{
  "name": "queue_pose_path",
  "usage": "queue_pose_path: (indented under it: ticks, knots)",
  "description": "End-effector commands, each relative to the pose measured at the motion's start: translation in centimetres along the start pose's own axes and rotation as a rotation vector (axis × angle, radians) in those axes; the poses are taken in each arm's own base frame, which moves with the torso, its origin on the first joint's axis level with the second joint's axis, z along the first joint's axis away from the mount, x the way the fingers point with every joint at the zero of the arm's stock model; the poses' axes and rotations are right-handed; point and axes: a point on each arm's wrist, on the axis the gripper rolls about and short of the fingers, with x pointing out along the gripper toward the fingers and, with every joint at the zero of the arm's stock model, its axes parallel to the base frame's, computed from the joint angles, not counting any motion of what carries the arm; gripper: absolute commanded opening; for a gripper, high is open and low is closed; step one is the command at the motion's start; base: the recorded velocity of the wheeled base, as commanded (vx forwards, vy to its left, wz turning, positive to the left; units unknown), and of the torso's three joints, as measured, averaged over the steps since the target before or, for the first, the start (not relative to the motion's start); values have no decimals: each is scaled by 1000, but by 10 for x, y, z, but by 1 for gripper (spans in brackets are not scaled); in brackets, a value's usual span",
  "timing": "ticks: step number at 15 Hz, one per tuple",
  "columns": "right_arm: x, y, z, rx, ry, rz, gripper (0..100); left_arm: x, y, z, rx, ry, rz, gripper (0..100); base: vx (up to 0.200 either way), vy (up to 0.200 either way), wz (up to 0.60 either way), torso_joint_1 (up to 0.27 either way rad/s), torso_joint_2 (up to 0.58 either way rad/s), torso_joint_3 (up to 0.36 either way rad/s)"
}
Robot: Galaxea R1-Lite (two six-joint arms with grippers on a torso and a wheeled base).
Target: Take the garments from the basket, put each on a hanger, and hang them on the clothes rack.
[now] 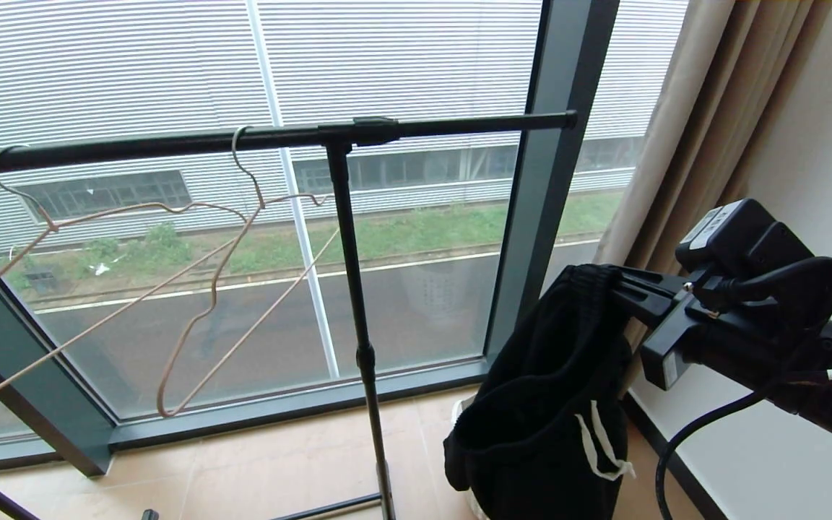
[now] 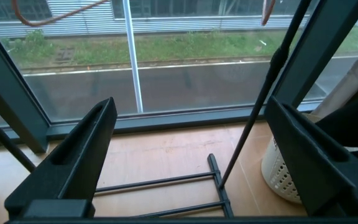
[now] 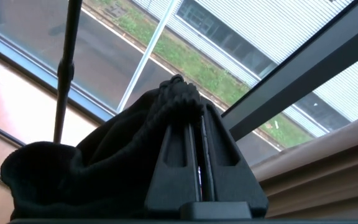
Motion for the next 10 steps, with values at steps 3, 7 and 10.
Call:
queue_pose_path:
  ticks: [3, 7, 10]
  knots:
    - [1, 0, 0, -1, 2, 1, 0, 0, 0, 0, -1, 0, 2, 100, 0, 0, 0, 268, -595, -154]
    - [1, 1, -1, -1, 5, 1, 0, 0, 0, 0, -1, 0, 3, 100, 0, 0, 0, 211, -458, -219]
    - [1, 1, -2, -2, 9, 3, 0, 0, 0, 0, -1, 0, 2, 100, 0, 0, 0, 177, -375, -198]
